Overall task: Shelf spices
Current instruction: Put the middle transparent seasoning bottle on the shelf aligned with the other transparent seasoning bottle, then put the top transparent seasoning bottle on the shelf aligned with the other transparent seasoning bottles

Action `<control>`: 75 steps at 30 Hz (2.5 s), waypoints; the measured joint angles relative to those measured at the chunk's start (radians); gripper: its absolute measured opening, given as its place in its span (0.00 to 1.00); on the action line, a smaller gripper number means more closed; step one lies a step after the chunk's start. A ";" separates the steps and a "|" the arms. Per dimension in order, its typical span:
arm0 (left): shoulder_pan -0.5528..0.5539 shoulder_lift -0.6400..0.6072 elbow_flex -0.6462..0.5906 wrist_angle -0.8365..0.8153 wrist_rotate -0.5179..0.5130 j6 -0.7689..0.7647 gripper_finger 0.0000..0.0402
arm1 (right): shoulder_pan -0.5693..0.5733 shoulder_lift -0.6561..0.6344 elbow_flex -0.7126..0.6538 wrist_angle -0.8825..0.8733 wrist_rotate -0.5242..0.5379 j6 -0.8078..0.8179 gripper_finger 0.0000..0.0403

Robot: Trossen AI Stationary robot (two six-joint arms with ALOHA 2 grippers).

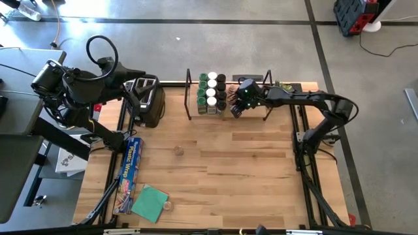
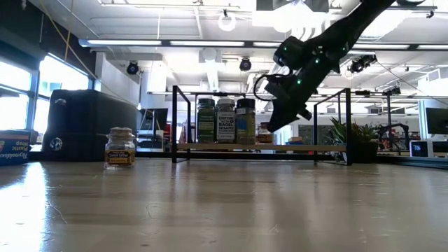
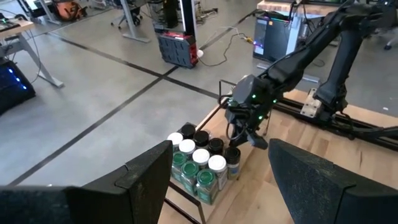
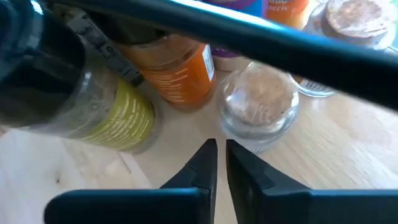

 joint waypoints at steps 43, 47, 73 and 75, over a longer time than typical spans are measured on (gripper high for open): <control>-0.145 -0.241 -0.953 0.268 0.346 -0.368 0.65 | 0.516 -0.401 0.195 -0.318 0.232 0.222 0.06; -0.183 -0.230 -1.228 0.516 0.398 -0.358 0.65 | 0.517 -0.464 0.194 -0.426 0.232 0.201 0.06; 0.056 0.153 -1.605 1.135 0.593 -0.235 0.66 | 0.513 -0.734 0.193 -0.740 0.329 0.134 0.06; 0.082 0.164 -1.605 1.169 0.618 -0.227 0.60 | 0.513 -0.735 0.193 -0.741 0.329 0.132 0.06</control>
